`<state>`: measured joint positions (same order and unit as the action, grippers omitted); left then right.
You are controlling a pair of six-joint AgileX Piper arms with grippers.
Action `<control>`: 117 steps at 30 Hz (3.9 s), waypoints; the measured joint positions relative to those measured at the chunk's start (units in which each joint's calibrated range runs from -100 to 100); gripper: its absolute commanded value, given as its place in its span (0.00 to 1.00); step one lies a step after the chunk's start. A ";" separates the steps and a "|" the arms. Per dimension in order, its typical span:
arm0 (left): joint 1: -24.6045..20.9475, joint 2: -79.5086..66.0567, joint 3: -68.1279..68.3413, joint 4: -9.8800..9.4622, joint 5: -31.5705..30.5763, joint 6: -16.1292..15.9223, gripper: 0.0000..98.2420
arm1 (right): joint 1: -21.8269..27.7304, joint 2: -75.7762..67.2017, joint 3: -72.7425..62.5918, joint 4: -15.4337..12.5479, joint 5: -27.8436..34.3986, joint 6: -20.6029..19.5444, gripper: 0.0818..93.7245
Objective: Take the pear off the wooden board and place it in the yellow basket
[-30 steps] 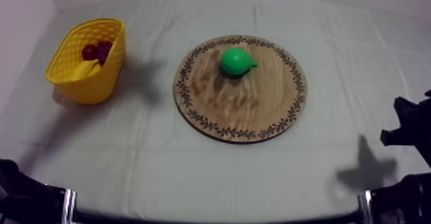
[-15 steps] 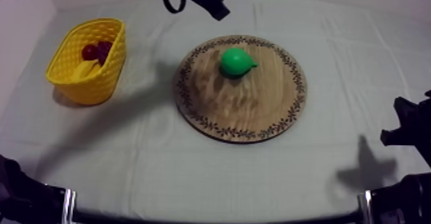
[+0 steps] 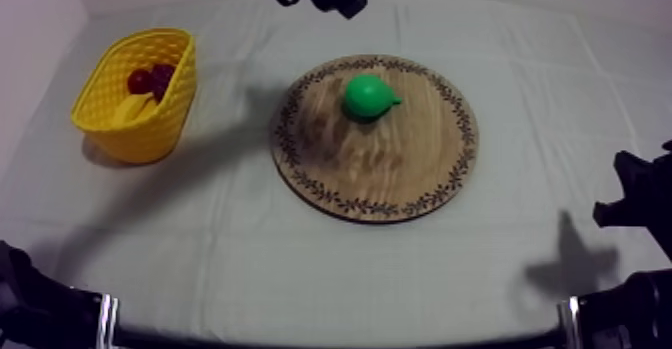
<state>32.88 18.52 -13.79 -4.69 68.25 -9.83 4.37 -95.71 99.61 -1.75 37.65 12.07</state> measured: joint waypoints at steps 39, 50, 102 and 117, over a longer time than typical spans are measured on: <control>0.96 18.35 -1.17 -1.01 -4.47 0.89 0.85 | 0.00 0.00 0.00 0.00 0.00 0.00 0.00; 0.87 26.34 -6.50 -1.46 -7.31 -0.09 0.82 | 0.00 0.00 0.00 0.00 0.00 0.00 0.00; -2.71 20.91 -1.24 0.60 -7.54 -4.74 0.46 | 0.00 0.00 0.00 0.00 0.07 0.00 0.00; -8.62 -8.97 21.78 -2.28 4.65 -3.96 0.46 | 0.00 0.00 0.00 0.00 -0.02 0.00 0.00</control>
<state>24.26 9.55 8.00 -6.97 72.90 -13.79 4.37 -95.71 99.61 -1.75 37.64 12.07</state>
